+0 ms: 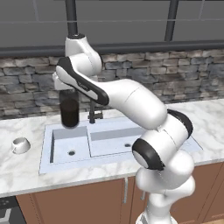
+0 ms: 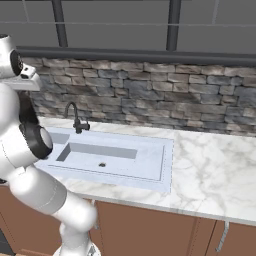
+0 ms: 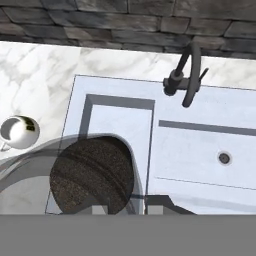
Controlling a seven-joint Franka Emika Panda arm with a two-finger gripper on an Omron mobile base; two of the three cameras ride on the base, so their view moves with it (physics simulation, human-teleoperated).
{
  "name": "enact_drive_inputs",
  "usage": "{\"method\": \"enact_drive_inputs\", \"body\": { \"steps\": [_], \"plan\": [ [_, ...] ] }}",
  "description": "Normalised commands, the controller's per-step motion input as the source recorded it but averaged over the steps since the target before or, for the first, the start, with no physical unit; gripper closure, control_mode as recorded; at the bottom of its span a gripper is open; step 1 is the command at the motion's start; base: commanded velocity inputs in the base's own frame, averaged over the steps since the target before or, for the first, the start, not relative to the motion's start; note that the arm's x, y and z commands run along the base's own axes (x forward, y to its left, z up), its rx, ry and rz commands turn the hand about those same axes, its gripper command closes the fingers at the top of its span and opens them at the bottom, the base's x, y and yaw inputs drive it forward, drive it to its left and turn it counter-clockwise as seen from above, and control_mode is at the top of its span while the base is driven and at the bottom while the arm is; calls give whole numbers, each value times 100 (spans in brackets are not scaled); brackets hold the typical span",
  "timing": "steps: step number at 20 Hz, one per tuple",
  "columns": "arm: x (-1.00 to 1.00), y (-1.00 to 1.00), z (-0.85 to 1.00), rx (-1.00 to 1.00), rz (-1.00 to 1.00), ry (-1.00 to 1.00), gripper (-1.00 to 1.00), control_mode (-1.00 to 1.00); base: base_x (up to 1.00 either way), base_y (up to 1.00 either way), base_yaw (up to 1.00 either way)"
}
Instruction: Place the jar in the left basin and the mug in the right basin of the sink.
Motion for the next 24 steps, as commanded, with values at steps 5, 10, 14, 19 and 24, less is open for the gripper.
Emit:
{"method": "enact_drive_inputs", "body": {
  "steps": [5, 10, 14, 19, 24],
  "plan": [
    [0, -4, -7, 0, 0, -3, 100, -100, 0, 0, 0],
    [0, -2, 0, 5, 0, 1, 100, -100, 0, 0, 0],
    [0, -3, 0, 7, 0, 6, 100, -100, 0, 0, 0],
    [0, -9, -4, 3, 0, 2, 100, -100, 0, 0, 0],
    [0, -12, -8, 0, 0, 1, 100, -100, 0, 0, 0]
  ]
}}
